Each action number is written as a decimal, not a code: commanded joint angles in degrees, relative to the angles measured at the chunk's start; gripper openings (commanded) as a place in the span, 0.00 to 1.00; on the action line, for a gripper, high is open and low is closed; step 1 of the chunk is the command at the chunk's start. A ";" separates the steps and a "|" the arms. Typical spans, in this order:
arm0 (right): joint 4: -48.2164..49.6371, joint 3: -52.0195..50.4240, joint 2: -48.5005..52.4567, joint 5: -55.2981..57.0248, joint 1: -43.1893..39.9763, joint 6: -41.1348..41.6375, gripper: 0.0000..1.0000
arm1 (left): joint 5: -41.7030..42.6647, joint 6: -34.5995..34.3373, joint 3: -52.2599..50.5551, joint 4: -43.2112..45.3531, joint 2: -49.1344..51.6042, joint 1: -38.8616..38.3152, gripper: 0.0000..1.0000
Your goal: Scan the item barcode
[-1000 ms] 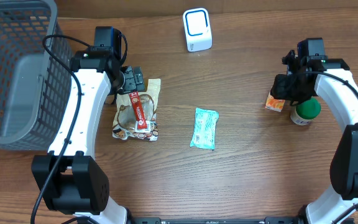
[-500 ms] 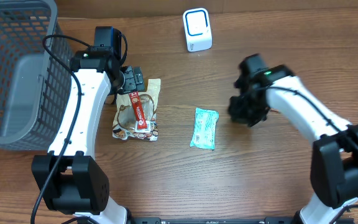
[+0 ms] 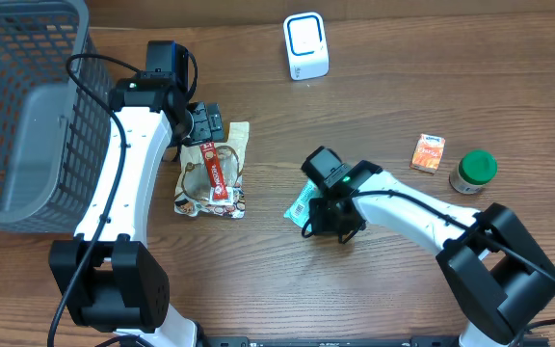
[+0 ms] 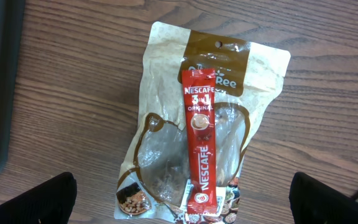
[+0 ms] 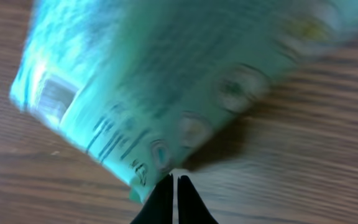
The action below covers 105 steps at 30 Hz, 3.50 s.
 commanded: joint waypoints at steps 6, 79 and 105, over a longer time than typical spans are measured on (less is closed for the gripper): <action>9.03 0.37 -0.48 -5.25 0.07 2.21 0.11 | 0.26 -0.55 0.81 0.04 -1.20 -0.11 1.00; 7.63 -3.04 -4.46 -8.20 -12.37 3.67 0.81 | 25.73 -1.88 -20.55 18.34 0.59 -16.26 0.05; 21.05 -9.70 -2.82 -8.17 -12.37 9.49 0.68 | 25.73 -4.61 -20.52 18.95 16.76 -18.67 0.05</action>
